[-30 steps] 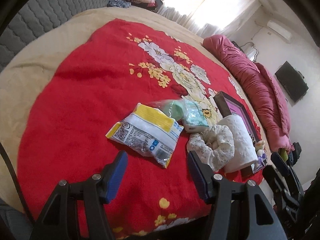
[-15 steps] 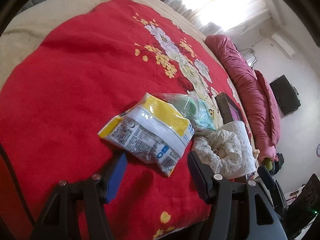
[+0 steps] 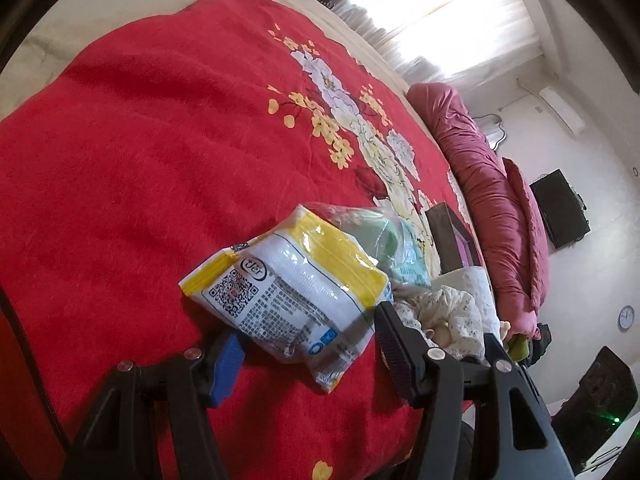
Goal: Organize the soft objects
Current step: 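Grasp the white-and-yellow snack bag with the left tool while the right tool grasps the floral scrunchie, then carry the snack bag with the left tool while the right tool carries the scrunchie to the tray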
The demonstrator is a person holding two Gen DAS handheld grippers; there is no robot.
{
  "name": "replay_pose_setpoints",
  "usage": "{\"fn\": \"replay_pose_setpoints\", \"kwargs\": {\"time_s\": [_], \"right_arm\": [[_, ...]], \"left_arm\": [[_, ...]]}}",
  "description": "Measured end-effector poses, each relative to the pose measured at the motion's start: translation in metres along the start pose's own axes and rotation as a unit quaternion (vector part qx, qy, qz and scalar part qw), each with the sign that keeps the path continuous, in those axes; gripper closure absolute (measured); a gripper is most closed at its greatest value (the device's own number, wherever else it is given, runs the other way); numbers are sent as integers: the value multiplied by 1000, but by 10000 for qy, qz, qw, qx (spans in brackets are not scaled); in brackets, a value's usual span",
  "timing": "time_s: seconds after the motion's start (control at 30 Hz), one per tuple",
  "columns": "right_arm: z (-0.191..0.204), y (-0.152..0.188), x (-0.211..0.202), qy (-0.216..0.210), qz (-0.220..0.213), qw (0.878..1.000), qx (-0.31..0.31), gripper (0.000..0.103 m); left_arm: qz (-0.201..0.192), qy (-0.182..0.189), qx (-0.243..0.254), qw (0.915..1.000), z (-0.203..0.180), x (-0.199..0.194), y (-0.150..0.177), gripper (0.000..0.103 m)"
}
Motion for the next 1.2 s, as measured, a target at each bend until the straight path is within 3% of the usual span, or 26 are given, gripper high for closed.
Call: {"fn": "replay_pose_setpoints", "kwargs": {"time_s": [0.07, 0.23, 0.33, 0.8, 0.93, 1.2], "right_arm": [[0, 1, 7, 102, 47, 9999, -87, 33], [-1, 6, 16, 131, 188, 9992, -324, 73], [-3, 8, 20, 75, 301, 9988, -386, 86], [-1, 3, 4, -385, 80, 9985, -371, 91], [2, 2, -2, -426, 14, 9981, -447, 91], [2, -1, -16, -558, -180, 9973, -437, 92]], "left_arm": [[-43, 40, -33, 10000, 0, 1, -1, 42], [-105, 177, -84, 9998, 0, 2, -4, 44], [-113, 256, -98, 9996, 0, 3, -5, 46], [-604, 291, 330, 9972, -11, -25, -8, 82], [-748, 231, 665, 9947, -26, -35, -3, 83], [-1003, -435, 1441, 9835, -53, -51, 19, 84]]}}
Point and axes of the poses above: each gripper's, at about its wrist camera, not at the fingertips, and x roughly the way its jaws point, z to its left, y to its underside, the point moved 7 cm from there along x, roughly the way its jaws point, and after that the axes turned 10 degrees about -y, right-handed, at the moved point
